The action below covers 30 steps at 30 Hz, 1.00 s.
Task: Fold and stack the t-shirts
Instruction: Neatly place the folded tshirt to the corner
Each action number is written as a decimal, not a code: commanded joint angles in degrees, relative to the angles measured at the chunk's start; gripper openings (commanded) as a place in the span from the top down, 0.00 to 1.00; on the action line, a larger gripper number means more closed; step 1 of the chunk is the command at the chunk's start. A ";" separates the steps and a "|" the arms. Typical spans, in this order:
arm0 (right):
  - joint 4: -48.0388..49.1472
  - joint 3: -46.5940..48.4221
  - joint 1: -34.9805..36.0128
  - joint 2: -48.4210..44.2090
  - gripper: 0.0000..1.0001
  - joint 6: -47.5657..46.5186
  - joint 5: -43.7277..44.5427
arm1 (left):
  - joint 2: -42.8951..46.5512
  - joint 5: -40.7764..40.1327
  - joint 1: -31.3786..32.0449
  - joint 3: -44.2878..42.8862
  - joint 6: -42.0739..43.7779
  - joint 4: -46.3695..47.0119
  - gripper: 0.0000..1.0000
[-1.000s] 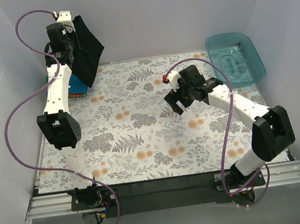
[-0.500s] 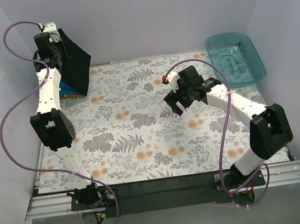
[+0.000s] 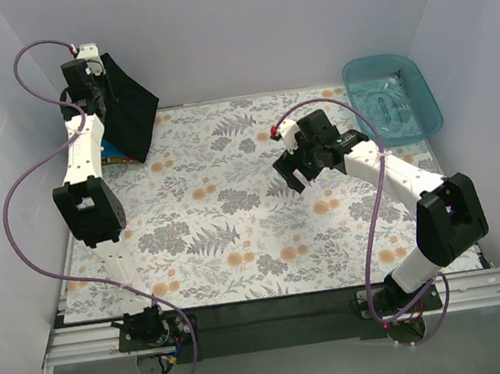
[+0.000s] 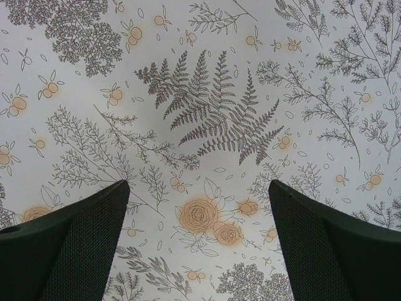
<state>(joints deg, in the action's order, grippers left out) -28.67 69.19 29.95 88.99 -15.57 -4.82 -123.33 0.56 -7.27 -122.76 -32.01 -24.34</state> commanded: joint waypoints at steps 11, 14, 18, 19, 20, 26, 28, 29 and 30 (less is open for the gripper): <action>-0.78 2.53 -0.34 1.62 0.02 0.46 -0.45 | -4.02 -2.14 -5.29 -1.78 5.64 6.58 1.00; -0.95 2.79 -0.34 2.24 0.02 0.54 -0.54 | -5.87 -2.31 -6.35 -1.87 7.04 7.46 1.00; -1.31 3.58 -0.34 2.94 0.02 0.63 -0.98 | -9.12 -2.32 -7.67 -2.83 9.16 8.25 0.79; -1.48 4.02 -0.34 3.20 0.02 0.63 -1.07 | -9.82 -2.14 -8.11 -4.32 9.77 8.08 0.65; -1.74 4.29 -0.34 3.21 0.02 0.63 -0.98 | -11.31 -2.66 -8.90 -5.64 9.95 8.08 0.61; -2.01 5.17 -0.60 2.68 0.02 0.81 -1.42 | -7.57 3.47 -10.66 -9.88 9.25 4.91 0.35; -2.10 5.87 -0.95 2.51 0.02 1.07 -1.77 | -4.48 8.20 -10.66 -7.77 8.11 4.48 0.32; -2.10 6.04 -1.21 2.42 0.02 1.16 -2.29 | -1.94 9.36 -10.58 -6.89 7.84 3.78 0.26; -2.18 6.83 -1.48 2.33 0.02 1.25 -2.65 | -0.96 10.42 -10.49 -6.79 7.32 2.73 0.24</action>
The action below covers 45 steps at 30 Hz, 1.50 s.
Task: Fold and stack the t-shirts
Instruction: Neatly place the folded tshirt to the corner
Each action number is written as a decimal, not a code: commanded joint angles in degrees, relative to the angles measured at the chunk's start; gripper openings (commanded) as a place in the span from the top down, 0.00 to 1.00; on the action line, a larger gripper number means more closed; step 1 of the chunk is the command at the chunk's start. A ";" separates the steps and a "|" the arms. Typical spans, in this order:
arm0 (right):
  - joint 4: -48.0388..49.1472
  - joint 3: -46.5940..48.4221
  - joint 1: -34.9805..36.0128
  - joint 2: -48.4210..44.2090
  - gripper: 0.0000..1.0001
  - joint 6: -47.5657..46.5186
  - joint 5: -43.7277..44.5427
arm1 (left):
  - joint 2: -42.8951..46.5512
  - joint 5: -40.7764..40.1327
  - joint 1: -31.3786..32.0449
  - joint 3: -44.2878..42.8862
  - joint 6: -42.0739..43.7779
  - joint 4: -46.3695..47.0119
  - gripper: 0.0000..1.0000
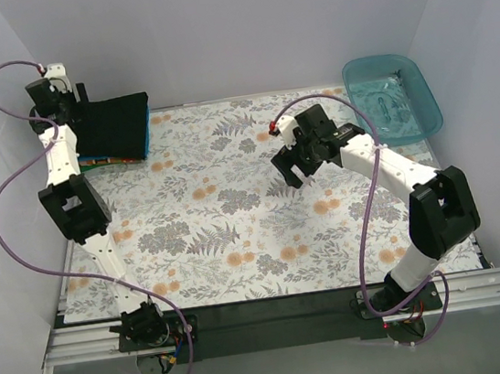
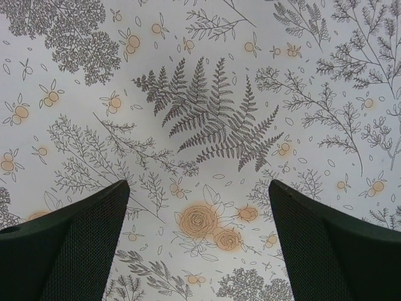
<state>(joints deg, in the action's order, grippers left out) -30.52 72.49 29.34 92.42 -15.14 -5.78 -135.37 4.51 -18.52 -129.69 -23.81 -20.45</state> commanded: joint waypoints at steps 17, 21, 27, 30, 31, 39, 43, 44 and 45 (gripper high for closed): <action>-2.17 0.82 -9.03 -6.20 0.02 2.83 -13.63 | 23.82 24.83 -4.59 16.46 -9.94 -7.68 0.40; -2.96 -0.68 -14.04 -6.46 0.02 3.97 -19.43 | 32.08 28.61 -4.59 27.10 -10.11 -8.20 0.28; -4.19 -4.63 -24.32 -9.36 0.02 5.03 -27.79 | 45.00 31.78 -1.96 42.72 -6.60 -15.58 0.17; -5.07 -7.44 -28.72 -12.08 0.02 4.42 -28.67 | 52.30 30.39 1.55 52.65 -6.95 -16.64 0.12; -5.33 -8.84 -30.99 -12.70 0.02 4.15 -28.67 | 55.45 29.77 4.00 54.87 -7.12 -16.73 0.11; -9.11 -15.88 -36.20 -19.11 0.02 1.25 -26.39 | 63.64 28.80 10.97 70.53 -8.70 -18.84 0.09; -9.20 -20.10 -36.20 -22.81 0.02 1.07 -25.94 | 69.52 28.45 10.97 75.80 -9.32 -17.26 0.08; -9.20 -21.24 -36.20 -23.33 0.02 1.25 -25.95 | 70.06 28.18 10.97 76.33 -9.58 -17.08 0.08; -9.38 -21.34 -36.20 -24.30 0.02 1.34 -26.12 | 70.50 28.09 10.97 76.34 -9.93 -17.34 0.08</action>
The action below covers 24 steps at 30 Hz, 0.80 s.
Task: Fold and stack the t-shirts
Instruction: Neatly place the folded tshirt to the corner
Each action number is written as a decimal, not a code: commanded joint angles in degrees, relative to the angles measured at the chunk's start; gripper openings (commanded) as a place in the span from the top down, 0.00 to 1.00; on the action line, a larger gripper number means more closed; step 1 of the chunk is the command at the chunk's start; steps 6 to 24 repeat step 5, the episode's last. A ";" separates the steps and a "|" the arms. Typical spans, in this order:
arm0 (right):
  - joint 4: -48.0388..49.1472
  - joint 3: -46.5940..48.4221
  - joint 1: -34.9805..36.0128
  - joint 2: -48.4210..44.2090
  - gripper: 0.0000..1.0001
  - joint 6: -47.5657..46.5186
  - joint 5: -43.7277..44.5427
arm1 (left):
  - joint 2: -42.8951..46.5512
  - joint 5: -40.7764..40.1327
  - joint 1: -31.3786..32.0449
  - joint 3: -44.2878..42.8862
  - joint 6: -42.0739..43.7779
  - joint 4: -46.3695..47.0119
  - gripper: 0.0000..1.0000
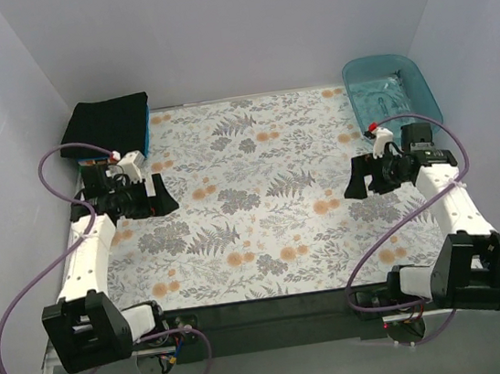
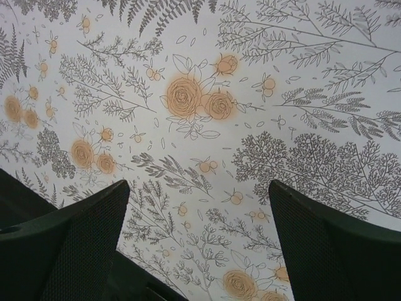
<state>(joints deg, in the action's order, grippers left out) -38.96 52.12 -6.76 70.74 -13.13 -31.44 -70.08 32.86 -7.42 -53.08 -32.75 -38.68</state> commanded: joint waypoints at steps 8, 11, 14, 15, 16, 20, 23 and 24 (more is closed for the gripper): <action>-1.56 0.35 -0.09 -4.38 0.02 -1.20 -1.16 | 7.68 -2.45 -0.14 -2.29 -2.93 0.53 0.07; -1.56 0.35 -0.09 -4.38 0.02 -1.20 -1.16 | 7.68 -2.45 -0.14 -2.29 -2.93 0.53 0.07; -1.56 0.35 -0.09 -4.38 0.02 -1.20 -1.16 | 7.68 -2.45 -0.14 -2.29 -2.93 0.53 0.07; -1.56 0.35 -0.09 -4.38 0.02 -1.20 -1.16 | 7.68 -2.45 -0.14 -2.29 -2.93 0.53 0.07; -1.56 0.35 -0.09 -4.38 0.02 -1.20 -1.16 | 7.68 -2.45 -0.14 -2.29 -2.93 0.53 0.07; -1.56 0.35 -0.09 -4.38 0.02 -1.20 -1.16 | 7.68 -2.45 -0.14 -2.29 -2.93 0.53 0.07; -1.56 0.35 -0.09 -4.38 0.02 -1.20 -1.16 | 7.68 -2.45 -0.14 -2.29 -2.93 0.53 0.07; -1.56 0.35 -0.09 -4.38 0.02 -1.20 -1.16 | 7.68 -2.45 -0.14 -2.29 -2.93 0.53 0.07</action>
